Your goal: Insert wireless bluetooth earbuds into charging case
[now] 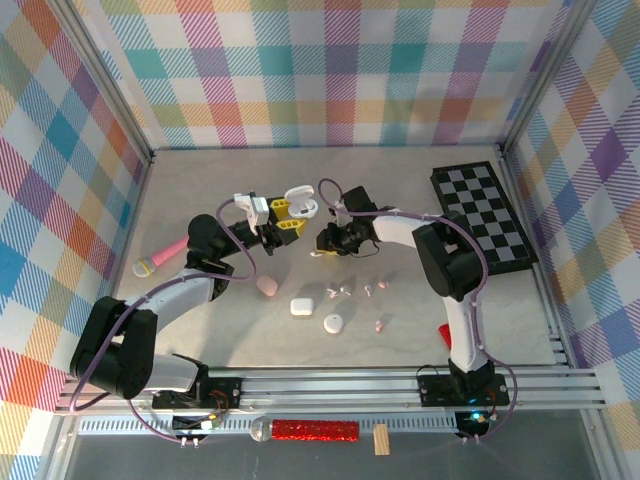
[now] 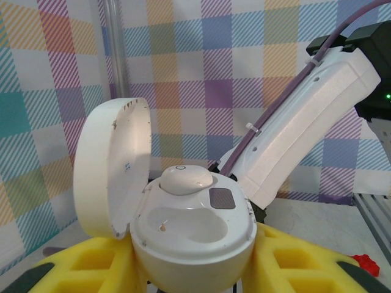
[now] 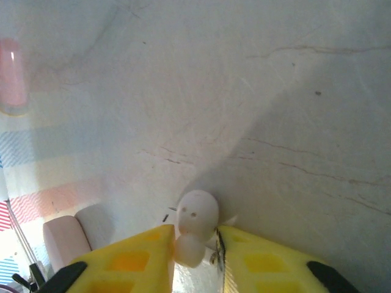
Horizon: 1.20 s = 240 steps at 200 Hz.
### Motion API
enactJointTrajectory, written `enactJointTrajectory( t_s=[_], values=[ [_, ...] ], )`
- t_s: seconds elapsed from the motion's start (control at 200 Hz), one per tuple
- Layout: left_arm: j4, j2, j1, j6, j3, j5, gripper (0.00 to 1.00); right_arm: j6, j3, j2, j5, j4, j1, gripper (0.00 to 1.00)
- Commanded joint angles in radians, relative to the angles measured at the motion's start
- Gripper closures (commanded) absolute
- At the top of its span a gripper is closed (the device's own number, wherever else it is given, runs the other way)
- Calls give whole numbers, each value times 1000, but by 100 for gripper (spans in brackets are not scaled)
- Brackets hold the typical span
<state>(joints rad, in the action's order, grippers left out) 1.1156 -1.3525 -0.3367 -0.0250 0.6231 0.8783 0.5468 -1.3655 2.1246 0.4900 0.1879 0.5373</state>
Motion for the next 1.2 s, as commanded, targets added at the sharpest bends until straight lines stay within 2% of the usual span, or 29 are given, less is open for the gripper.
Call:
enactJointTrajectory(
  t_s=[0.0,0.095,0.365,0.485,0.66,0.72,0.925,1.195],
  values=[
    [11,29,10,25,-9,7,62,12,-20,15,-2,32,6,79],
    [9,30,10,25,-10,5,63,14,-13,6,-14,36,6,84],
    [3,28,10,31,-10,5,63,1,62,-97,-58,36,-9,87],
    [-9,34,10,38,-8,3,63,-15,146,-176,-68,44,-46,87],
    [-61,60,10,75,-10,-1,62,-94,283,-317,-150,132,-134,88],
    [-71,65,10,81,-10,-2,62,-136,318,-365,-199,193,-161,88],
    [-62,69,10,76,-11,4,62,-256,309,-421,-486,484,-178,87],
    [-45,53,10,70,-8,10,62,-272,246,-371,-585,569,-146,90]
  ],
)
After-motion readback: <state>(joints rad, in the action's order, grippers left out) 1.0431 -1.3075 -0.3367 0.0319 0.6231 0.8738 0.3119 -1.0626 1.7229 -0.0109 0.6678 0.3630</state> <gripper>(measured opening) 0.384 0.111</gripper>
